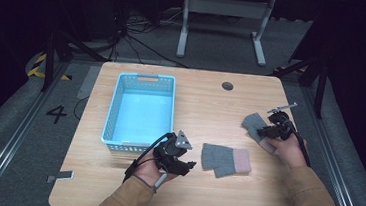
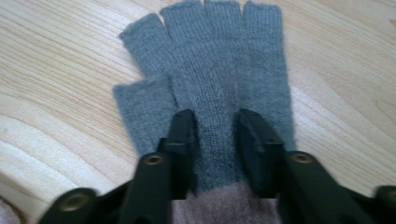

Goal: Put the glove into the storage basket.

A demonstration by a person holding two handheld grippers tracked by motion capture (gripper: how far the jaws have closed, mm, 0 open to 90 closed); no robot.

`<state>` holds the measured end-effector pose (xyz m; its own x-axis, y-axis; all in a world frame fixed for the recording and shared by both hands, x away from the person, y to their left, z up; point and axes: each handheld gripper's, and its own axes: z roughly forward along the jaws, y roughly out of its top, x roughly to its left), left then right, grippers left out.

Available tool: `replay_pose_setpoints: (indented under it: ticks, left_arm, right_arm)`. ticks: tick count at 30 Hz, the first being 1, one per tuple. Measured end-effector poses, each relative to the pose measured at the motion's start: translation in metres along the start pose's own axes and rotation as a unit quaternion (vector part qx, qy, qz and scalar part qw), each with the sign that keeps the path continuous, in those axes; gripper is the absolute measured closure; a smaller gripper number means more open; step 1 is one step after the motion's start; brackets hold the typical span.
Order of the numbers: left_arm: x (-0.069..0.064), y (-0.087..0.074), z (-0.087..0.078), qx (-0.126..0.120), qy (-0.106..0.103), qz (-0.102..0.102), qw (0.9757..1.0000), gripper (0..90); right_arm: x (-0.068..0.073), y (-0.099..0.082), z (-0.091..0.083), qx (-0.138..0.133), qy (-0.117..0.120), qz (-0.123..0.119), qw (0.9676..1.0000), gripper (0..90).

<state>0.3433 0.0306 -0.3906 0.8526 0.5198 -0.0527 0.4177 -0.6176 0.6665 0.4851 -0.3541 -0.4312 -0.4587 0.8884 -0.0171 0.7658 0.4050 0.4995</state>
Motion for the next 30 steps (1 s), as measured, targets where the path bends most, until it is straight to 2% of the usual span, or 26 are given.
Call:
replay_pose_setpoints:
  ticks: [2, 6, 15, 19, 21, 30]
  left_arm:
    - [0.000, 0.000, 0.000, -0.003, 0.000, -0.002, 1.0000, 43.6]
    - [0.001, 0.000, 0.000, -0.003, 0.000, -0.003, 1.0000, 43.6]
    - [0.000, 0.000, -0.002, -0.006, 0.002, -0.004, 1.0000, 43.6]
    - [0.000, 0.000, -0.002, -0.004, 0.000, -0.002, 1.0000, 43.6]
    - [0.000, 0.000, -0.002, -0.004, 0.001, -0.001, 1.0000, 43.6]
    - [0.000, 0.001, -0.003, -0.004, 0.001, 0.001, 1.0000, 43.7]
  right_arm:
    - [0.002, 0.001, 0.000, 0.002, -0.005, -0.002, 1.0000, 76.6]
    - [0.003, 0.003, -0.004, 0.003, -0.014, -0.007, 0.9999, 78.5]
    - [0.008, 0.006, -0.031, -0.024, 0.001, -0.011, 0.9997, 78.5]
    - [0.014, 0.006, -0.051, -0.040, 0.016, -0.028, 0.9987, 78.3]
    - [0.015, 0.006, -0.054, -0.044, 0.018, -0.031, 0.9984, 78.3]
    - [0.037, 0.005, -0.085, -0.071, 0.049, -0.073, 0.9936, 77.8]
